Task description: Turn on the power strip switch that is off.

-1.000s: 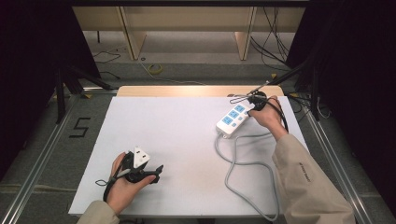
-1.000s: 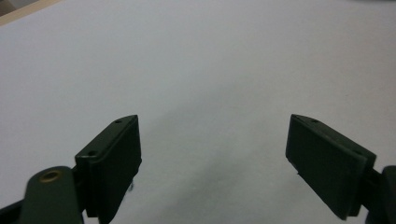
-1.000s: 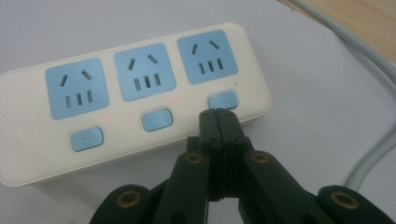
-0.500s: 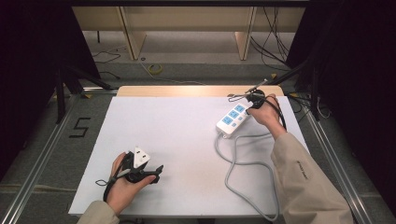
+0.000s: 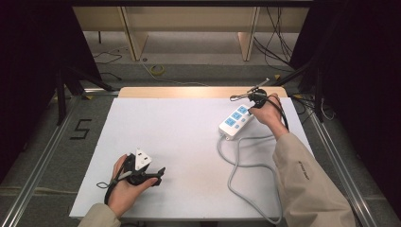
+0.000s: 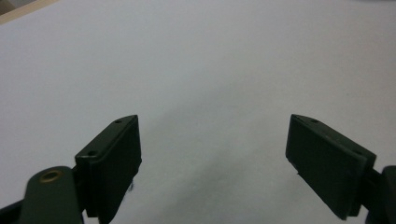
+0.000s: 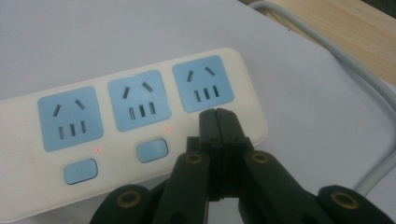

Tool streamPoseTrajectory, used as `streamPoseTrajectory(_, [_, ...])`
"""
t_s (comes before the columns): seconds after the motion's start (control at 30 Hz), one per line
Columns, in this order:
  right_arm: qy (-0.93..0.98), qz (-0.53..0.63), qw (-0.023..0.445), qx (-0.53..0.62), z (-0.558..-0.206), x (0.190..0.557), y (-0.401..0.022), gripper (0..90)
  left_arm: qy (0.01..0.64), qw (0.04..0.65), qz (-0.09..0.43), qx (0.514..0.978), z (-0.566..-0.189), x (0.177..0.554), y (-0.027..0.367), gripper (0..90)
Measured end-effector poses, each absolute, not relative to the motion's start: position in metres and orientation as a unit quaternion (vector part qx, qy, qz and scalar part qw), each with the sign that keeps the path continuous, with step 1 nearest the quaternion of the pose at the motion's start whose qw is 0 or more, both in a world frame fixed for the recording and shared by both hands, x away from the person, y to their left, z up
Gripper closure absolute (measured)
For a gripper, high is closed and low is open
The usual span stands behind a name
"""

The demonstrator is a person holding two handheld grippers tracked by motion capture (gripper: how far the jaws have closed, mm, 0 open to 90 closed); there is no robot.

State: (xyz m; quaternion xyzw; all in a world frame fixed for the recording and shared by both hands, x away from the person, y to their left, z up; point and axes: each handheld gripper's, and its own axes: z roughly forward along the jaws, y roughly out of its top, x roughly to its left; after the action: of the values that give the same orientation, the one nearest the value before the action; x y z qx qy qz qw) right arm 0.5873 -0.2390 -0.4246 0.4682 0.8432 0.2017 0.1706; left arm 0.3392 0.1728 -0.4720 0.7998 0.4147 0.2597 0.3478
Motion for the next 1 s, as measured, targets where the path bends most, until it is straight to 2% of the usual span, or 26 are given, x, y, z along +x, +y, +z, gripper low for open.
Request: streamPoseTrajectory(1.0, [0.842,0.194,0.172,0.473,-0.4308,0.5955,-0.2376,90.0,0.416,0.348,0.26,0.799,-0.4724,0.3389,0.1731,17.8])
